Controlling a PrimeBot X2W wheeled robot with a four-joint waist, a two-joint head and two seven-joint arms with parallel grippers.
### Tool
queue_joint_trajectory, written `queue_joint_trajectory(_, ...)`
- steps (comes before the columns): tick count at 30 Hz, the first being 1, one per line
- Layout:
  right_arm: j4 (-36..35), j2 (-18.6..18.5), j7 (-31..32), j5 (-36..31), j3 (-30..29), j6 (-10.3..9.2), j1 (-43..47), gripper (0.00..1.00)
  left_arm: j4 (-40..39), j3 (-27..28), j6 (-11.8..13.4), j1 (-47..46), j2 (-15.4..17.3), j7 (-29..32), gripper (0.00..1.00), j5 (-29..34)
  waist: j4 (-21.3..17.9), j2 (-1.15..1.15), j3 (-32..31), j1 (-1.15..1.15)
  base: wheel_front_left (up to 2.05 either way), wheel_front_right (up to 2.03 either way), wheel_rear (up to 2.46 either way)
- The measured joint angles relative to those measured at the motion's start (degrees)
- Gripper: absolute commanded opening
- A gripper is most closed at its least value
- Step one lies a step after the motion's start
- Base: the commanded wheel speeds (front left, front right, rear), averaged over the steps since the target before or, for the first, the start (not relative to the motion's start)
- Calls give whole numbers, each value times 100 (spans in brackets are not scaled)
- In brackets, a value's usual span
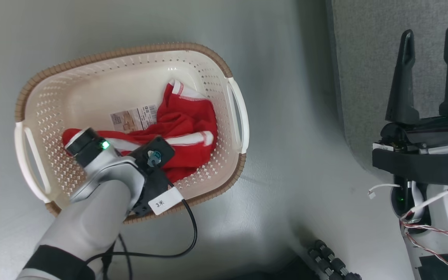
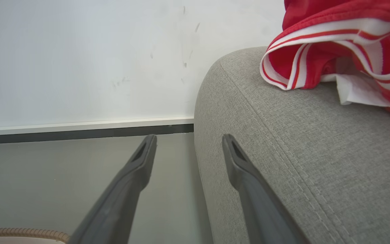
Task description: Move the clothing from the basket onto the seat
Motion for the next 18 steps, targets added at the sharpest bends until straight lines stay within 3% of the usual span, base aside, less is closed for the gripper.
queue_joint_trajectory(13, 603, 92, 0, 0, -75, 172, -113, 100, -146, 775, 51, 158, -328, -1233, 0, -966, 167, 0, -721, 0, 0, 0, 0)
queue_joint_trajectory(18, 834, 97, 0, 0, -86, 245, -113, 100, -323, 946, 46, 243, -387, -1347, 0, -1168, 283, -1, -1098, 0, 0, 0, 0)
